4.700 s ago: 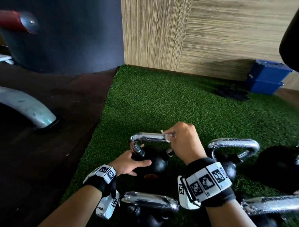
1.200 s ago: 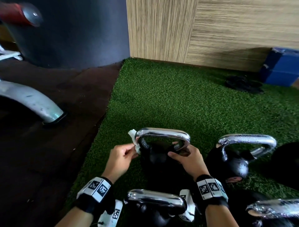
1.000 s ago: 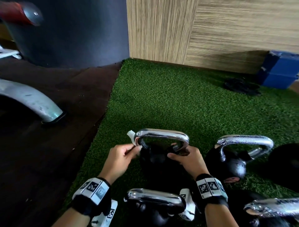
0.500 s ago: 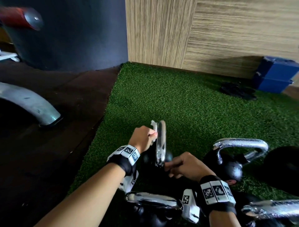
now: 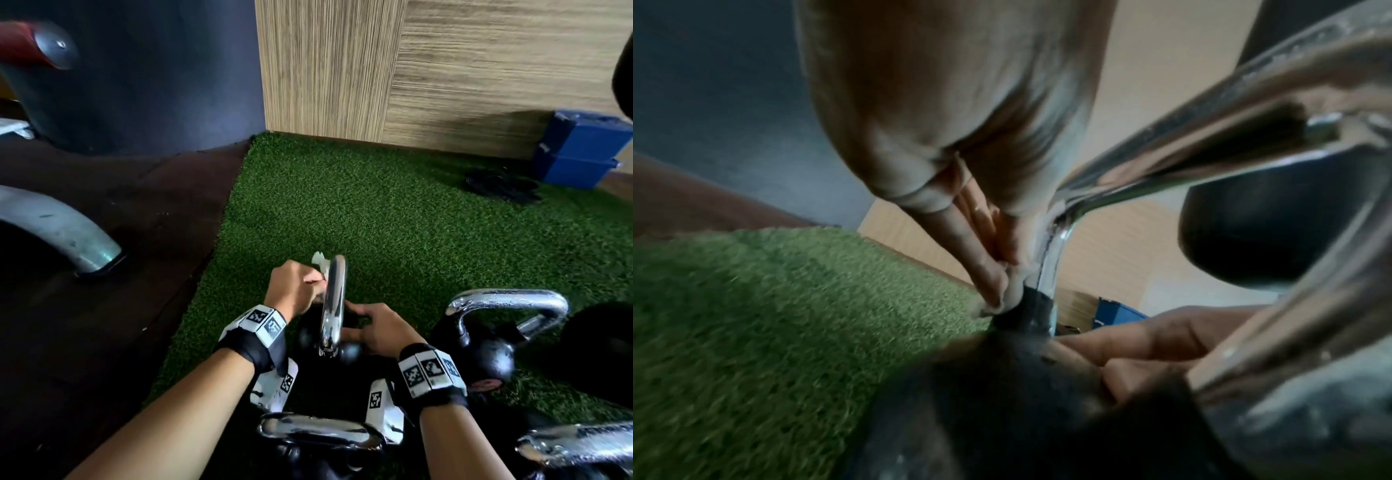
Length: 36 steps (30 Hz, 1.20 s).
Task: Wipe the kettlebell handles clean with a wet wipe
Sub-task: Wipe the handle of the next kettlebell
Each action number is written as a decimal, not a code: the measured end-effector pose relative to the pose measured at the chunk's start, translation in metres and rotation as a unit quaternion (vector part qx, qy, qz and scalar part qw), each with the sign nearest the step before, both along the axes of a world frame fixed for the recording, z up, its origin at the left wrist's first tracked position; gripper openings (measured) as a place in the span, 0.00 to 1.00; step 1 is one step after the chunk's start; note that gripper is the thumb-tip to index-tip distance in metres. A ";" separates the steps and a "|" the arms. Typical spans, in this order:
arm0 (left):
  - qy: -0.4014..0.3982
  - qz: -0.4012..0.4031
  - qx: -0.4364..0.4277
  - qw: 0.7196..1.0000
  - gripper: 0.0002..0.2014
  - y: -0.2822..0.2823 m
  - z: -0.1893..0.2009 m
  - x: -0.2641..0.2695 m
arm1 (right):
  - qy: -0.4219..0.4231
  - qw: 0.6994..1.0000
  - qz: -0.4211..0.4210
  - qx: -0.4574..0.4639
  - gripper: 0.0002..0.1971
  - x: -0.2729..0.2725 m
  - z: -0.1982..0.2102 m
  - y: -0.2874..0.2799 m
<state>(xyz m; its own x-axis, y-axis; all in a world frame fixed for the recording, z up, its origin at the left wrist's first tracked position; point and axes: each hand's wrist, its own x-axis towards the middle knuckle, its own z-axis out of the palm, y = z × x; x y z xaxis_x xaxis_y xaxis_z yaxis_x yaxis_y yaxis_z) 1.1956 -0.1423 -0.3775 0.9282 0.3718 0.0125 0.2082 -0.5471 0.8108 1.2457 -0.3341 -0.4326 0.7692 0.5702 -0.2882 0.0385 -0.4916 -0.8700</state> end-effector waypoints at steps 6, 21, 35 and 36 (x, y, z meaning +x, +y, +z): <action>-0.042 0.034 -0.104 0.993 0.05 -0.002 0.001 0.008 | -0.004 1.000 -0.001 0.012 0.43 0.003 -0.006 -0.001; -0.083 -0.063 -0.149 0.983 0.04 0.016 0.031 0.000 | 0.001 0.998 0.005 0.056 0.41 0.005 -0.013 -0.003; -0.013 -0.168 -0.295 0.941 0.07 0.021 0.021 -0.040 | 0.028 0.996 0.014 0.080 0.30 0.007 -0.018 -0.003; -0.012 -0.183 -0.290 0.939 0.07 0.022 0.020 -0.044 | 0.027 0.996 0.011 0.080 0.28 0.007 -0.018 -0.004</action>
